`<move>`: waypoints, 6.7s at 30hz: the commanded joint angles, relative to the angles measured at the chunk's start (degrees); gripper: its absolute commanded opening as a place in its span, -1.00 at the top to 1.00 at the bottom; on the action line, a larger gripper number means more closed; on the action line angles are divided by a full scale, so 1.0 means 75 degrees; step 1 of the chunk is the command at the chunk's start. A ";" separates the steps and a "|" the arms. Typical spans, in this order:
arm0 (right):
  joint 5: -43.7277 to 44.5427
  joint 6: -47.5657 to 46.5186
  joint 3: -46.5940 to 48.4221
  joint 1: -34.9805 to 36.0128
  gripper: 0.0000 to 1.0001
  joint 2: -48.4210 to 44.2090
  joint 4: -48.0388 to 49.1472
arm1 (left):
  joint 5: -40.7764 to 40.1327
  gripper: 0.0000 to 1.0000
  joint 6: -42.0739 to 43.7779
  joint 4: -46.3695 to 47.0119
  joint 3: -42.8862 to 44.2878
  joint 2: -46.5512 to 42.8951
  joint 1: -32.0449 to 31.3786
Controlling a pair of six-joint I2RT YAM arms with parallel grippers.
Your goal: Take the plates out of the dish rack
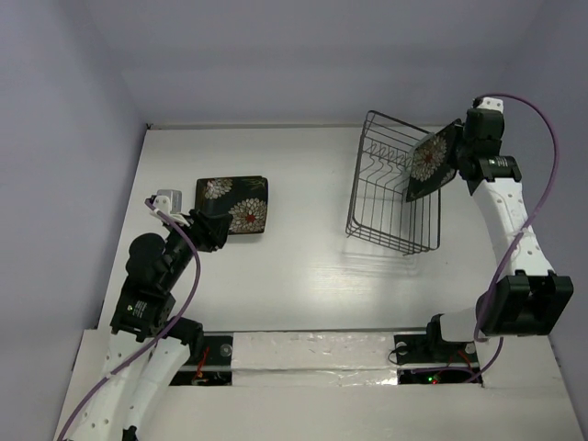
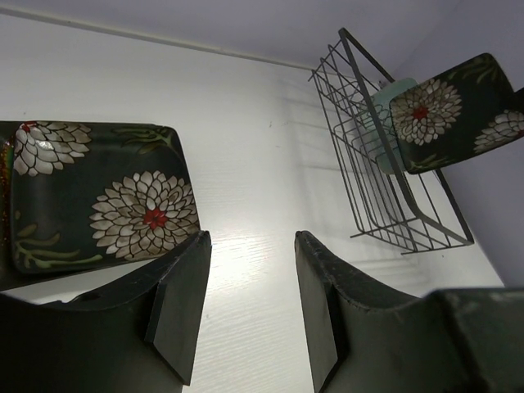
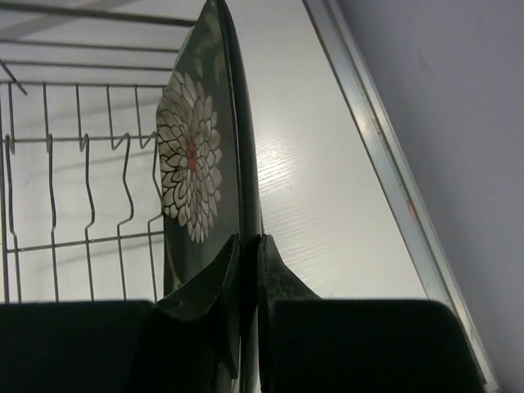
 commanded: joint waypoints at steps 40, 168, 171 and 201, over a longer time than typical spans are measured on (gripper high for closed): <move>-0.1936 0.5689 0.1567 0.6002 1.00 0.4095 0.7063 | -0.0760 0.16 -0.0023 0.0038 -0.0051 -0.0678 0.0245; 0.2950 -0.1457 0.2587 0.1093 0.77 0.3686 0.0020 | -0.0220 -0.02 -0.0023 0.0167 -0.0109 -0.1615 -0.0646; 0.2986 -0.1820 0.2646 0.1163 0.93 0.3721 0.0043 | -0.0220 -0.02 -0.0011 0.0167 -0.0098 -0.1580 -0.0646; 0.3751 -0.0970 0.3103 0.2674 1.00 0.0841 0.0255 | -0.0173 -0.02 -0.0011 0.0191 -0.0098 -0.1522 -0.0646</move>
